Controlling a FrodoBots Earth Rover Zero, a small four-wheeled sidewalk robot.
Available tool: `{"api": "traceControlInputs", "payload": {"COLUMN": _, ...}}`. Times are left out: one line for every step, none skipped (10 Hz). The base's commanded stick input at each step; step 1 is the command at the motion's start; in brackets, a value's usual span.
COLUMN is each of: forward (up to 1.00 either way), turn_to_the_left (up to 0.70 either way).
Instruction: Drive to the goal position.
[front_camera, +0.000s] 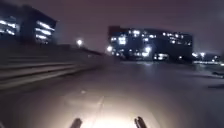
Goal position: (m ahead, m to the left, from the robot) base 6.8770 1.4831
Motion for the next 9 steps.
{"api": "traceControlInputs", "payload": {"forward": 1.0, "turn_to_the_left": -0.4}}
{"api": "traceControlInputs", "payload": {"forward": 1.0, "turn_to_the_left": -0.4}}
{"api": "traceControlInputs", "payload": {"forward": 1.0, "turn_to_the_left": -0.38}}
{"api": "traceControlInputs", "payload": {"forward": 1.0, "turn_to_the_left": -0.22}}
{"api": "traceControlInputs", "payload": {"forward": 1.0, "turn_to_the_left": 0.0}}
{"api": "traceControlInputs", "payload": {"forward": 1.0, "turn_to_the_left": 0.0}}
{"api": "traceControlInputs", "payload": {"forward": 1.0, "turn_to_the_left": 0.0}}
{"api": "traceControlInputs", "payload": {"forward": 1.0, "turn_to_the_left": 0.0}}
{"api": "traceControlInputs", "payload": {"forward": 1.0, "turn_to_the_left": 0.0}}
